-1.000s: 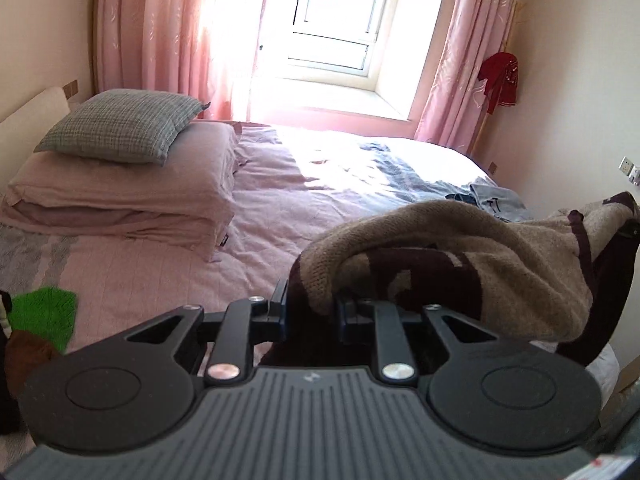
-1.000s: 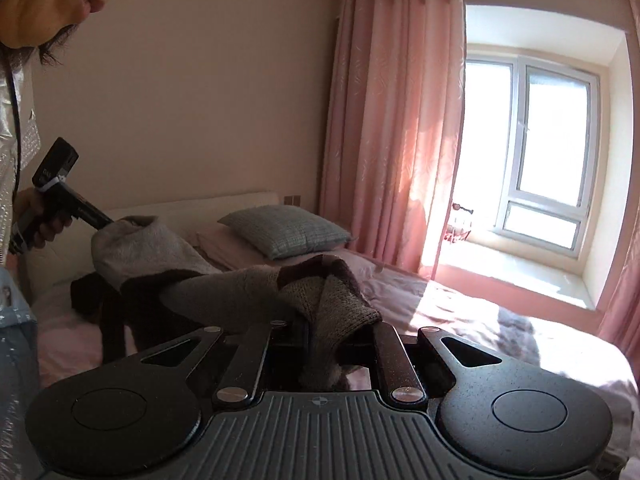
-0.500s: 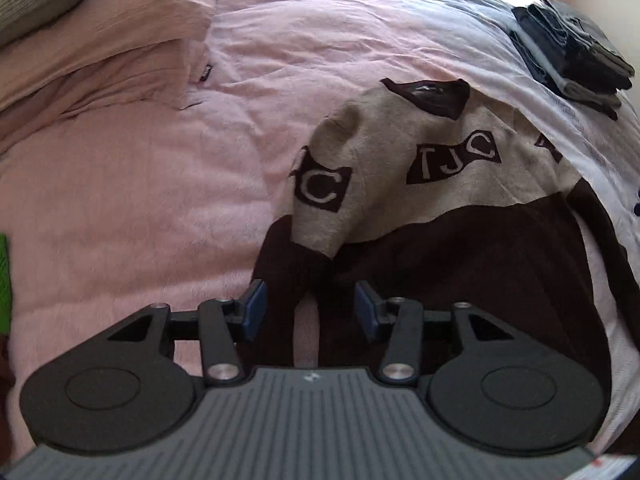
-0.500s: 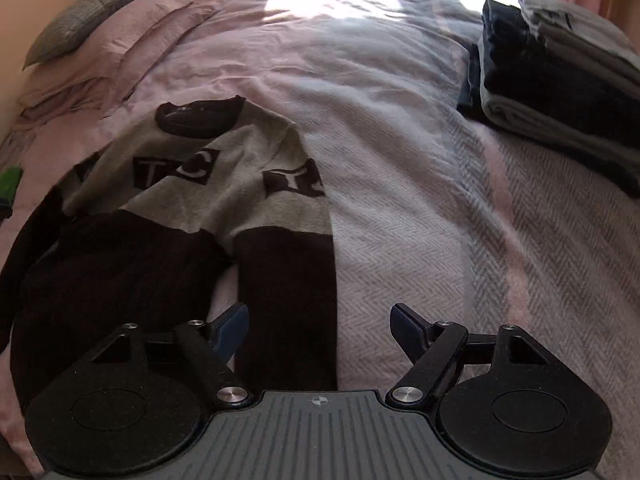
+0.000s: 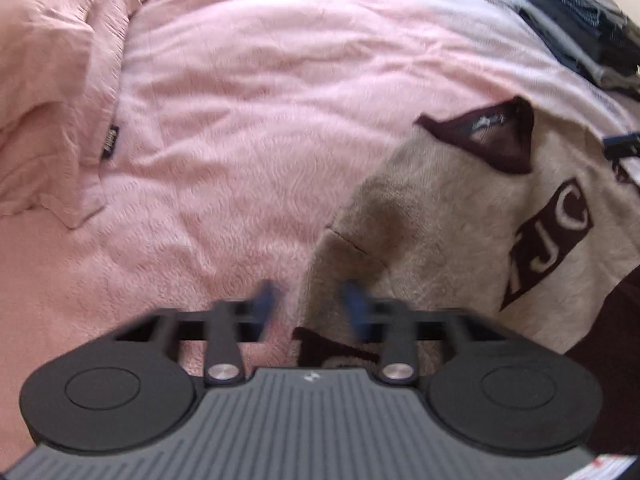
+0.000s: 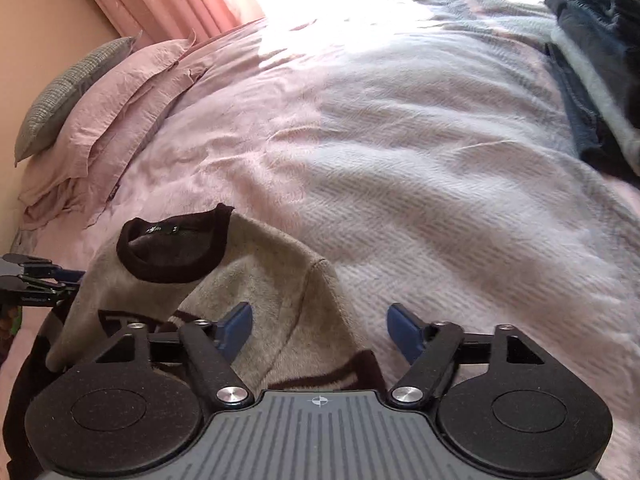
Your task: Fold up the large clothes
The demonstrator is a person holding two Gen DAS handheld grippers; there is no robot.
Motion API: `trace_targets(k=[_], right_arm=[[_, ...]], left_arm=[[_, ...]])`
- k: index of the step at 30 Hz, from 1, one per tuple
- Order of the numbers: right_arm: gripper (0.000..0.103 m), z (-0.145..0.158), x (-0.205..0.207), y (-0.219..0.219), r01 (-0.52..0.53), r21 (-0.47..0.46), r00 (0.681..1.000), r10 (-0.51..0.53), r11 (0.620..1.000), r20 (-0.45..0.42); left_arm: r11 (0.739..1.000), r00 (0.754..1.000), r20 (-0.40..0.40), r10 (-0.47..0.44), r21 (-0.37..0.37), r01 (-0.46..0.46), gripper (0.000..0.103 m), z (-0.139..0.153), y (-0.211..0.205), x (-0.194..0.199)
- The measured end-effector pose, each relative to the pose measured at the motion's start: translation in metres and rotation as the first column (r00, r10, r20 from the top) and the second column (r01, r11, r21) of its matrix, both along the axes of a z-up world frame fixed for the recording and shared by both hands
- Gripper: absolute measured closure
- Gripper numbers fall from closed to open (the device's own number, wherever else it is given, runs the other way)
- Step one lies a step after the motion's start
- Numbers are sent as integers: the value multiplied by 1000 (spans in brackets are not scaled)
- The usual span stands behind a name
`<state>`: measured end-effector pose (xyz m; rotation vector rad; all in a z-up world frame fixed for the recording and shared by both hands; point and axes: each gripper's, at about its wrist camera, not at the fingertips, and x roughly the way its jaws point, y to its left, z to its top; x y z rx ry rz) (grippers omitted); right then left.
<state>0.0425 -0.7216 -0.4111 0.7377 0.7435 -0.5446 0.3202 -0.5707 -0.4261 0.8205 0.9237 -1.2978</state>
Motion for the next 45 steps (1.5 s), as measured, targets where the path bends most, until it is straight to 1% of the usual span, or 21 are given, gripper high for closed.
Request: trace_targets(k=[1, 3, 5, 7, 10, 12, 14, 15, 18, 20, 23, 27, 31, 33, 36, 38, 39, 40, 41, 43, 45], right_arm=[[102, -5, 7, -3, -24, 15, 1000, 24, 1000, -7], [103, 5, 12, -2, -11, -83, 1000, 9, 997, -21], [103, 27, 11, -9, 16, -169, 999, -10, 986, 39], [103, 42, 17, -20, 25, -233, 998, -13, 972, 55], [103, 38, 44, -30, 25, -291, 1000, -23, 957, 7], [103, 17, 66, -33, 4, -292, 995, -34, 956, -97], [103, -7, 80, -32, 1, -286, 959, -82, 958, -270], [103, -12, 75, -31, 30, -259, 953, -106, 965, -284], [80, 8, 25, -13, 197, -174, 970, -218, 965, -109], [53, 30, -14, 17, 251, -142, 967, -253, 957, 5], [50, 52, -66, 80, 243, -56, 968, -239, 968, 71], [50, 49, -118, 175, 207, 143, 978, -209, 968, 2], [50, 32, -142, 262, 189, 331, 981, -164, 925, -103], [50, 22, -149, 289, 210, 393, 976, -165, 895, -144], [50, 16, -153, 307, 248, 400, 967, -199, 882, -161], [50, 18, -152, 307, 245, 389, 967, -198, 888, -157], [50, 19, -151, 305, 243, 381, 968, -196, 892, -159], [50, 20, -151, 303, 241, 368, 968, -194, 898, -160], [50, 22, -151, 302, 242, 352, 967, -195, 904, -164], [50, 23, -155, 301, 252, 328, 964, -206, 910, -168], [50, 21, -160, 302, 277, 325, 957, -231, 904, -172]], left_arm=[[1000, 1000, -3, 3, -15, -3, 101, 1, 3, 1], [997, 999, 32, 7, -83, -4, 101, 16, 10, 3], [986, 995, 92, 36, -165, -21, 101, 37, 11, 15], [979, 995, 51, 83, -193, -72, 100, 54, 2, 40], [971, 982, 143, 126, -219, -92, 100, 53, -13, 49], [971, 971, 154, 181, -182, -152, 99, 36, -25, 53], [978, 959, 204, 199, -107, -180, 94, 16, -26, 47], [977, 952, 225, 206, -101, -187, 94, 12, -18, 43], [961, 957, 133, 259, -136, -241, 89, 24, 33, 46], [944, 951, 50, 306, -146, -296, 80, 38, 80, 43], [928, 926, -134, 352, -79, -364, 76, 53, 160, 19], [895, 837, -329, 438, 67, -441, 74, 56, 266, -48], [819, 681, -465, 566, 223, -528, 72, 40, 336, -114], [777, 619, -495, 610, 219, -590, 70, 34, 351, -134], [692, 495, -568, 657, 194, -695, 66, 24, 351, -144], [666, 471, -607, 640, 133, -734, 70, 25, 337, -151], [668, 492, -598, 632, 100, -737, 79, 27, 327, -157], [680, 532, -560, 635, 78, -729, 98, 31, 313, -164], [701, 580, -522, 626, 50, -712, 98, 36, 299, -174], [805, 760, -387, 522, -71, -589, 98, 56, 265, -212], [902, 898, -220, 382, -123, -414, 95, 67, 236, -258]])
